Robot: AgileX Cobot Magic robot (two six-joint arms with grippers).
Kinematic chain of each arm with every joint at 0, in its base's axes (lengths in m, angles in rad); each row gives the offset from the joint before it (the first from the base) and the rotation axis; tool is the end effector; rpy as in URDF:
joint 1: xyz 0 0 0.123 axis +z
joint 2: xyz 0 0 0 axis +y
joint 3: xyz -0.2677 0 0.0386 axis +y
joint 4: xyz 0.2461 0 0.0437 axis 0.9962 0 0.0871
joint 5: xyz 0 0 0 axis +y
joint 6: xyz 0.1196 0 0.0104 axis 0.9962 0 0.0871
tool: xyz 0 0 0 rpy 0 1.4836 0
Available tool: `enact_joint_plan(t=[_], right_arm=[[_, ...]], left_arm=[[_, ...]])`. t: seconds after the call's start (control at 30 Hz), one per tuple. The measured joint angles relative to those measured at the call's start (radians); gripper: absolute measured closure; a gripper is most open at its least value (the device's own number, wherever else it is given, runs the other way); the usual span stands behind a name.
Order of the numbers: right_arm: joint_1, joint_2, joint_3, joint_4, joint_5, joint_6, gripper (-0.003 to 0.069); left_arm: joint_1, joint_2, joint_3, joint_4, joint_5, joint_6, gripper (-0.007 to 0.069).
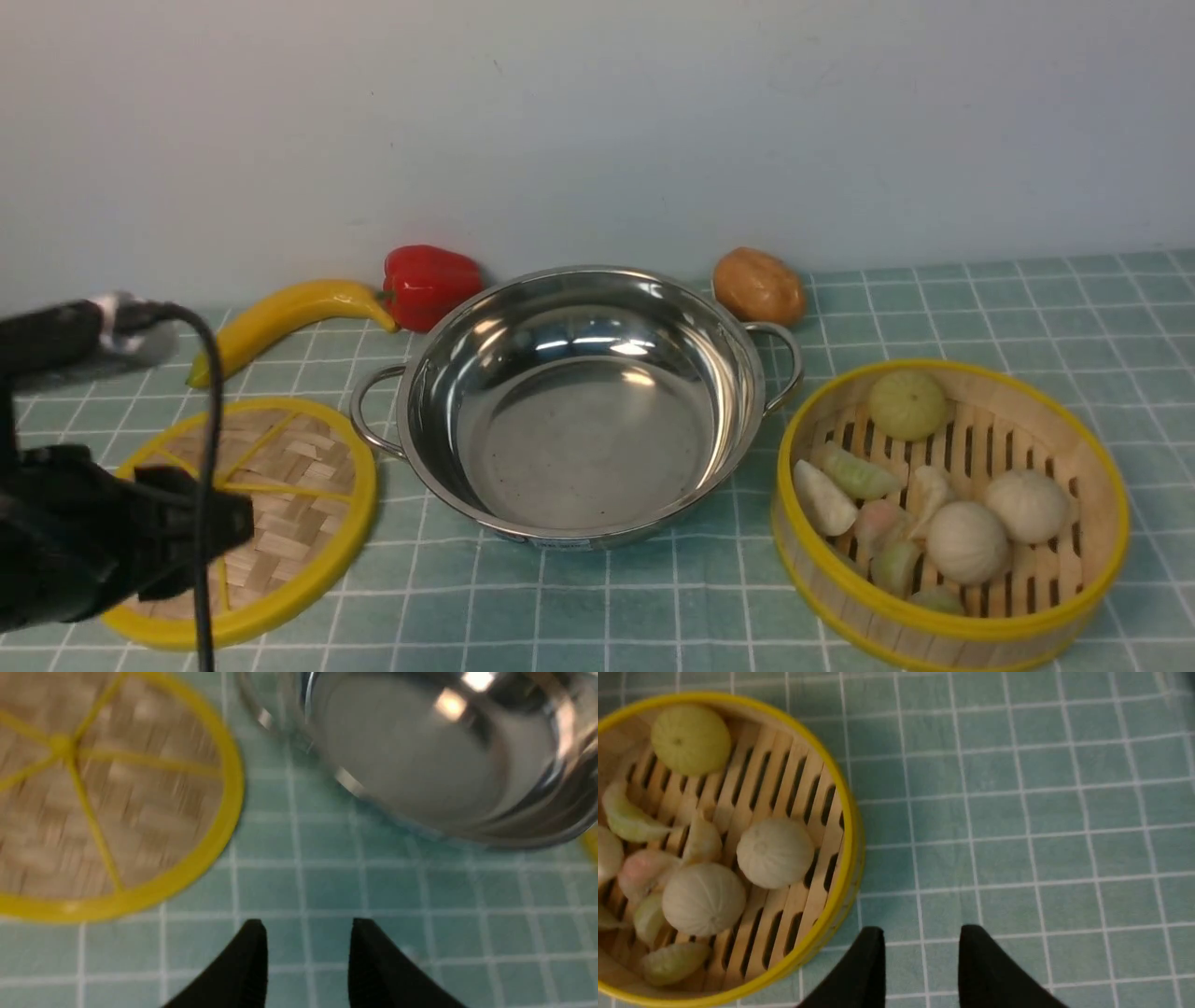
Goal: Place the steamer in the pot on the blue tablecloth, and put the lid on the steamer.
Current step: 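Reach for and grasp the rim of the bamboo steamer holding the buns with the right gripper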
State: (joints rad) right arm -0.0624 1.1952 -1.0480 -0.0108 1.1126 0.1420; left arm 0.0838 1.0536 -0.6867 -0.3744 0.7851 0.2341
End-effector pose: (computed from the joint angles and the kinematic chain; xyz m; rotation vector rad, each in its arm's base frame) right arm 0.2335 -0.0158 0.2827 0.2760 2.7294 0.0074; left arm 0.2082 -0.0137 0.2279 -0.0616 2.5778 -0.3220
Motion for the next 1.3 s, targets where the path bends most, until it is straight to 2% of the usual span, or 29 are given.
enact_joint_plan(t=[0.1, 0.13, 0.2, 0.3, 0.87, 0.97, 1.0, 1.03, 1.13, 1.3], right_arm=[[0.000, 0.101, 0.000, 0.046, -0.048, -0.025, 0.0417], [0.000, 0.107, 0.000, 0.049, -0.052, -0.026, 0.0417], [0.000, 0.171, -0.001, 0.084, -0.103, -0.055, 0.0417], [0.000, 0.254, -0.002, 0.129, -0.165, -0.086, 0.0417], [0.001, 0.595, -0.002, 0.249, -0.347, -0.202, 0.0419], [0.001, 0.637, -0.003, 0.259, -0.345, -0.213, 0.0457], [0.001, 0.641, -0.010, 0.264, -0.342, -0.218, 0.0536], [0.001, 0.641, -0.012, 0.256, -0.338, -0.220, 0.0565], [0.003, 0.634, -0.020, 0.232, -0.310, -0.221, 0.0567], [0.003, 0.579, -0.070, 0.161, -0.151, -0.198, 0.0574]], left_arm=[[0.000, 0.139, -0.075, 0.194, 0.074, -0.132, 0.0386], [0.000, 0.147, -0.080, 0.206, 0.078, -0.141, 0.0387], [0.000, 0.222, -0.140, 0.323, 0.105, -0.222, 0.0396], [0.000, 0.264, -0.190, 0.396, 0.105, -0.273, 0.0404], [0.000, 0.272, -0.207, 0.434, 0.053, -0.287, 0.0402], [0.000, 0.272, -0.207, 0.434, 0.050, -0.288, 0.0393], [0.000, 0.273, -0.207, 0.434, 0.049, -0.288, 0.0392], [0.000, 0.273, -0.207, 0.434, 0.048, -0.288, 0.0392], [0.000, 0.273, -0.207, 0.435, 0.047, -0.288, 0.0392], [0.000, 0.273, -0.207, 0.435, 0.047, -0.288, 0.0392]])
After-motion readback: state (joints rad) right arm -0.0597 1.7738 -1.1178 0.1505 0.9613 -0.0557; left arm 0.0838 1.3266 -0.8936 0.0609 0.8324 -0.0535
